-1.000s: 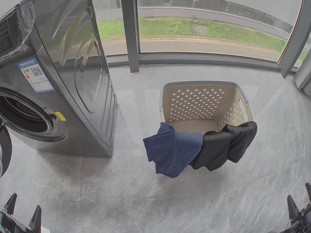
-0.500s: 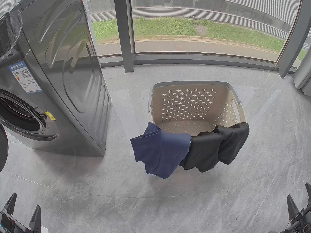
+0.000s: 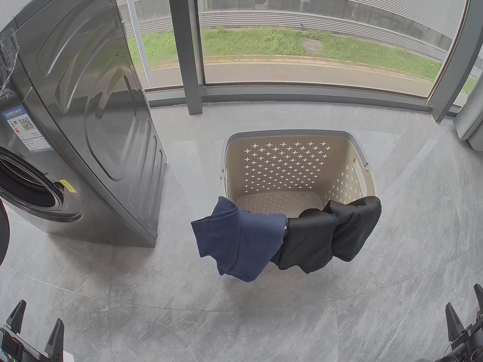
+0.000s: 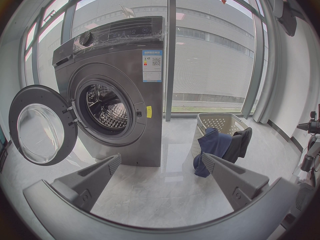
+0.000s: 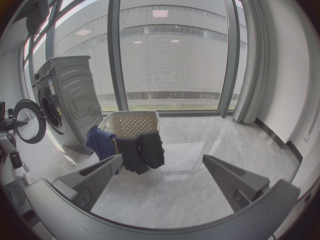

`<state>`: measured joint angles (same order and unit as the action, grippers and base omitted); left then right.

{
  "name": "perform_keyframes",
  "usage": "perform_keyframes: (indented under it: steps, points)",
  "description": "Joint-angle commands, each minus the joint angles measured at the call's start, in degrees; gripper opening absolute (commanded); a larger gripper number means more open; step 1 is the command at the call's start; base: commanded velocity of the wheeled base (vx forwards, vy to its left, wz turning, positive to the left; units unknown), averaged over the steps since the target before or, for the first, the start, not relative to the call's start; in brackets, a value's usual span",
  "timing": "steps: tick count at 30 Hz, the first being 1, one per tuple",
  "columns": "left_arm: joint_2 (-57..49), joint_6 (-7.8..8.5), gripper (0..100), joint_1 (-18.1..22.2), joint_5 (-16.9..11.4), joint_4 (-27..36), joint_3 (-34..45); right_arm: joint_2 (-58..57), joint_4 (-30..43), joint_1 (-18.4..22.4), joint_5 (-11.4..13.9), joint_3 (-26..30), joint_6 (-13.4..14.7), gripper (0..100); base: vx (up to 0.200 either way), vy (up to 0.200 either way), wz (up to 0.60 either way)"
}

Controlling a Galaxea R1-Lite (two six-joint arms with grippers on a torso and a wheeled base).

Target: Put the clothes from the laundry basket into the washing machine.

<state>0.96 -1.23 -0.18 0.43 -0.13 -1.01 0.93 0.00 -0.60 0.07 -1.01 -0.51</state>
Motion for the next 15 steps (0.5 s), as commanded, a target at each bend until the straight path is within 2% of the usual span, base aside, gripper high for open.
perform_keyframes:
  steps: [1, 10, 15]
  points:
    - [-0.88, 0.00, 100, 0.01, 0.01, -0.04, 1.01, -0.93, -0.09, -0.02, 0.01, 0.92, -0.02, 100, 0.000, 0.000, 0.00]
    - [-0.88, 0.00, 100, 0.01, 0.01, -0.04, 1.01, -0.93, 0.00, -0.02, 0.01, 0.92, -0.02, 100, 0.000, -0.200, 0.00]
    - [-0.88, 0.00, 100, 0.01, 0.01, -0.04, 1.01, -0.93, -0.09, -0.02, 0.01, 0.92, -0.02, 100, 0.000, 0.000, 0.00]
